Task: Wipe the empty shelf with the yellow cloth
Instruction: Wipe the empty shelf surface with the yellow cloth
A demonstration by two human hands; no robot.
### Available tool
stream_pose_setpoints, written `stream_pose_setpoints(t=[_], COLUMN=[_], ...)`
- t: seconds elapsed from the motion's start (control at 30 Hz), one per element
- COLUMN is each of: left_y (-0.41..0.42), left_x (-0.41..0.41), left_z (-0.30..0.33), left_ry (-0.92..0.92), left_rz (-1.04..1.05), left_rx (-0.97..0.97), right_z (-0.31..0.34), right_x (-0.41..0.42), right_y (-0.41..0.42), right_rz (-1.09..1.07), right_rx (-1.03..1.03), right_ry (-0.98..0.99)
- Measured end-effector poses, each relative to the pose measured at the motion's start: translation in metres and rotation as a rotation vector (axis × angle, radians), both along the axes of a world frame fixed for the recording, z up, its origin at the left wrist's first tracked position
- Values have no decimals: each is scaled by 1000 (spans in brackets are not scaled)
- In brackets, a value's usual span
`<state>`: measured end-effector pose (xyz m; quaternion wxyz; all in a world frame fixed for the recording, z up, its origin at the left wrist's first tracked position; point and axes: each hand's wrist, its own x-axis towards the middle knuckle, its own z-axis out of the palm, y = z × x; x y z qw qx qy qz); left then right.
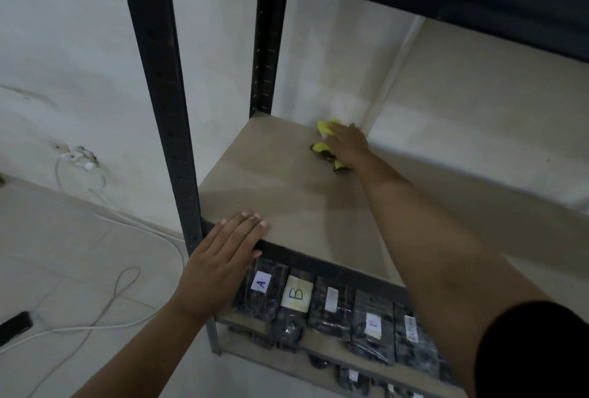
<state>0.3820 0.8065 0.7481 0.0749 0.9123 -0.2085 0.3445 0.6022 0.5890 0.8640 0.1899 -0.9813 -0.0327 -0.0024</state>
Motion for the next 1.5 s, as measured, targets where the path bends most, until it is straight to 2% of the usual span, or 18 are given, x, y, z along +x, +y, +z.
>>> stream_pose_setpoints(t=[0.13,0.23,0.33,0.47,0.53,0.63,0.73,0.83,0.97,1.13,1.27,1.33,1.4,1.5], left_y=[-3,-6,-7,-5,-3,-2,0,0,0,1,5,8,12,15], left_x=[-1,1,2,3,5,8,10,12,14,13,9,9,8,8], left_z=[-4,-4,-3,-4,-4,-6,-6,-7,-8,-10,-11,-8,-8,-9], left_ry=[-38,-57,-78,-101,-121,-140,-158,-195,-229,-248,-196,-167,-150,-144], left_rz=[56,52,49,22,14,14,-2,-14,-21,-54,-56,-57,-58,-56], left_rx=[-17,-42,-53,-70,-81,-65,-67,-71,-74,-84,-126,-113,-73,-31], right_z=[-8,-11,-15,-6,5,18,12,-11,-20,-17,-4,7,13,8], right_x=[-3,-34,-81,-129,-128,-94,-58,-41,-58,-132,-176,-175,-159,-130], right_y=[29,44,45,21,9,-4,-9,-3,21,35,26,20,11,-9], right_rz=[75,270,429,513,487,275,81,78,155,320,385,340,235,15], right_rx=[4,58,115,363,413,444,344,90,3,168,395,469,458,177], right_ry=[-61,-75,-2,164,181,34,-86,-36,-48,-48,127,175,77,-96])
